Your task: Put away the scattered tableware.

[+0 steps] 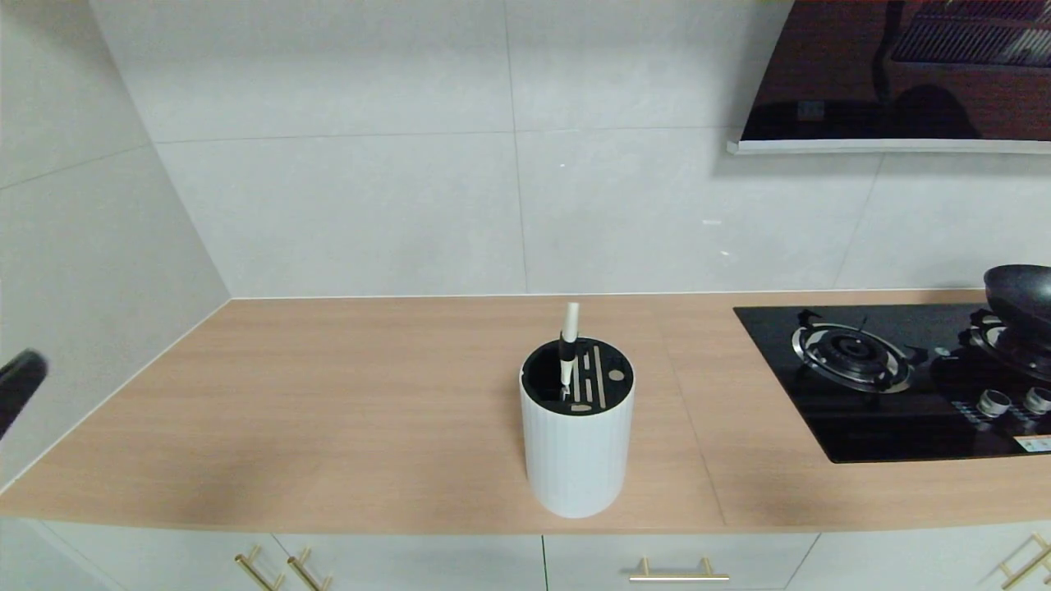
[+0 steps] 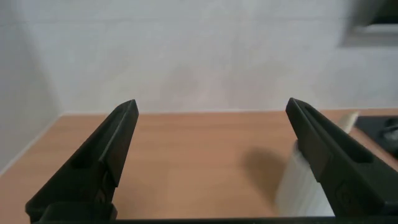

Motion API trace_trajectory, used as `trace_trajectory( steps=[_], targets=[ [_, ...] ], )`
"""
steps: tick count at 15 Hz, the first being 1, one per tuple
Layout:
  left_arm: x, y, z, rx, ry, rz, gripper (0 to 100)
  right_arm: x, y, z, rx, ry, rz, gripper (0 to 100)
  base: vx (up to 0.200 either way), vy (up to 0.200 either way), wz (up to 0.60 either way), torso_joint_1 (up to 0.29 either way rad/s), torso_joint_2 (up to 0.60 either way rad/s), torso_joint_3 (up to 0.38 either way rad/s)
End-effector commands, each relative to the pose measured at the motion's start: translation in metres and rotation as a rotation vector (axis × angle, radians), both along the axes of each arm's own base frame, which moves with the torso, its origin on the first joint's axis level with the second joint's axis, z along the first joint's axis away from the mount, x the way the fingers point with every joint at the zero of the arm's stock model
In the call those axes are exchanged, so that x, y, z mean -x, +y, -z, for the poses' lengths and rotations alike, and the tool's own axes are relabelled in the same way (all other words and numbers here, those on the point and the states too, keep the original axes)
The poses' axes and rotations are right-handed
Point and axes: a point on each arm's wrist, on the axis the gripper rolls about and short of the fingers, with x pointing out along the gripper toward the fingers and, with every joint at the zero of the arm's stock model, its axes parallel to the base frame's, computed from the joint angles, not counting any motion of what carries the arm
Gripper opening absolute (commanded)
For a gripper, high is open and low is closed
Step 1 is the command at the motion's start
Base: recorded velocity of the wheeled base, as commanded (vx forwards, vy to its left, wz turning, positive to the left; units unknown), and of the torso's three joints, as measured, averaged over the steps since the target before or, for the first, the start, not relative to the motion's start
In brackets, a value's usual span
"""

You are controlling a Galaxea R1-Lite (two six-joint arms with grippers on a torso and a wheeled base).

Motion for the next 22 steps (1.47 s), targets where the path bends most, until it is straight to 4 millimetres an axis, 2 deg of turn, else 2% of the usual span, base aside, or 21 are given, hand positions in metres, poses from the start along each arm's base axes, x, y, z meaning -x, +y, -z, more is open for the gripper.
trace_trajectory(
  steps=[1,4,6,8,9,11,13,14,15,16,18,20,22],
  targets=[
    [0.072,0.021,0.026,0.017,-0.093,-0.113,100,0.049,-0.013,0.024,-0.022,-0.088,0.127,100,0.0,0.0,0.0,0.0,0.0,0.0],
    [0.099,0.022,0.047,0.018,-0.121,-0.177,100,0.072,-0.014,0.048,0.028,-0.124,0.2,100,0.0,0.0,0.0,0.0,0.0,0.0],
    [0.098,0.024,0.051,0.156,-0.125,-0.285,100,0.065,-0.009,0.064,0.039,-0.096,0.302,100,0.0,0.0,0.0,0.0,0.0,0.0],
    [0.099,0.02,0.057,0.153,-0.121,-0.349,100,0.072,-0.004,0.081,0.061,-0.142,0.313,100,0.0,0.0,0.0,0.0,0.0,0.0],
    [0.101,0.018,0.067,0.122,-0.12,-0.352,100,0.067,-0.004,0.088,0.065,-0.118,0.311,100,0.0,0.0,0.0,0.0,0.0,0.0],
    [0.094,0.016,0.093,0.056,-0.052,-0.344,100,0.061,-0.004,0.096,0.051,-0.113,0.315,100,0.0,0.0,0.0,0.0,0.0,0.0],
    [0.079,0.016,0.119,0.03,0.005,-0.361,100,0.045,-0.004,0.127,0.054,-0.05,0.307,100,0.0,0.0,0.0,0.0,0.0,0.0],
    [0.075,0.016,0.127,0.017,0.025,-0.356,100,0.042,-0.004,0.134,0.047,-0.046,0.303,100,0.0,0.0,0.0,0.0,0.0,0.0],
    [0.068,0.015,0.147,-0.017,0.095,-0.332,100,0.038,-0.003,0.143,0.027,-0.028,0.265,100,0.0,0.0,0.0,0.0,0.0,0.0],
    [0.068,0.014,0.151,-0.023,0.14,-0.294,100,0.037,-0.002,0.147,0.009,0.01,0.231,100,0.0,0.0,0.0,0.0,0.0,0.0],
    [0.067,0.013,0.152,-0.027,0.149,-0.222,100,0.037,-0.002,0.148,0.004,0.017,0.194,100,0.0,0.0,0.0,0.0,0.0,0.0],
    [0.067,0.009,0.155,-0.022,0.166,-0.042,100,0.037,0.0,0.149,0.05,0.021,0.113,100,0.0,0.0,0.0,0.0,0.0,0.0],
    [0.066,0.008,0.155,-0.024,0.173,-0.016,100,0.038,0.001,0.152,0.099,0.056,0.069,100,0.0,0.0,0.0,0.0,0.0,0.0]
  ],
)
